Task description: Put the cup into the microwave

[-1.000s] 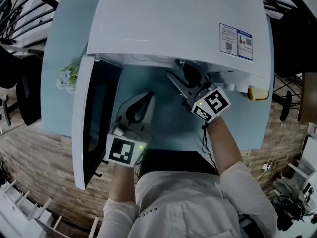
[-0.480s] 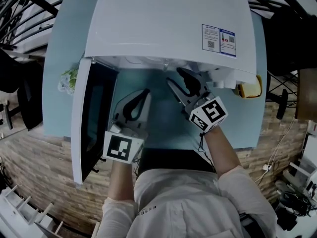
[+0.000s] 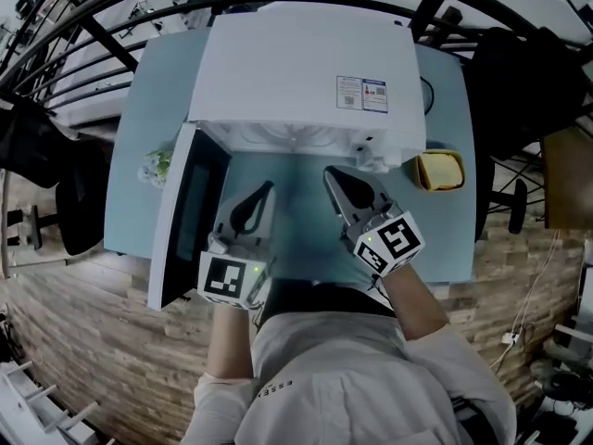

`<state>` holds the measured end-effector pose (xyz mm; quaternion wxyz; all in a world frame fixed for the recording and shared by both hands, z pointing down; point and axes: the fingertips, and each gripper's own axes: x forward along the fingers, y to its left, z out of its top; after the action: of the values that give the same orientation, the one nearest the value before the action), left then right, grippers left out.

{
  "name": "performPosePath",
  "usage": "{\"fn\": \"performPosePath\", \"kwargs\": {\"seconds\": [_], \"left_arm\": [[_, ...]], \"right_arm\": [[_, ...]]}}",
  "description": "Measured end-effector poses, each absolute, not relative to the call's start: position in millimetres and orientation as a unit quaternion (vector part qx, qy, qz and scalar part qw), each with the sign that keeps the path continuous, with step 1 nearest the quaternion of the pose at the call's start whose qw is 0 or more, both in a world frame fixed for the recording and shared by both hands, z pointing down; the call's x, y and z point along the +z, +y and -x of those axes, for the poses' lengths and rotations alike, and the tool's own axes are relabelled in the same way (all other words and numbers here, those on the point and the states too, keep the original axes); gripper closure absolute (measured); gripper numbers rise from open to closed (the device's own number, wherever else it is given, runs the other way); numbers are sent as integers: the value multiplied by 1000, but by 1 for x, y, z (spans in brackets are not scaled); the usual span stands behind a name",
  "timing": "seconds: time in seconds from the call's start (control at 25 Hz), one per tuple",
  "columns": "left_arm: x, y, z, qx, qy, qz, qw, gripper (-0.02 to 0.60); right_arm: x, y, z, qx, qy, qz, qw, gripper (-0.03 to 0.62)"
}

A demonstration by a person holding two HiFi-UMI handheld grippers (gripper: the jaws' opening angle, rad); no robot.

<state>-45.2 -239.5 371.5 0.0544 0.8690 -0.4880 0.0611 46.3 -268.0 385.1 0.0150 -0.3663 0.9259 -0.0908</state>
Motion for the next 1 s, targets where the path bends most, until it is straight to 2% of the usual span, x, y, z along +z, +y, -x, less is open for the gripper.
{"fn": "performPosePath", "kwargs": {"seconds": [0.44,1.0], "left_arm": [[321,-188,36,63,-496,-866,0,578],[306,-167,40,63,-507,-860,-14,578]], "right_arm": [[314,-201,-71,-27,931,364,33,579],[302,-180,-79,-8,925,379,27,579]]}}
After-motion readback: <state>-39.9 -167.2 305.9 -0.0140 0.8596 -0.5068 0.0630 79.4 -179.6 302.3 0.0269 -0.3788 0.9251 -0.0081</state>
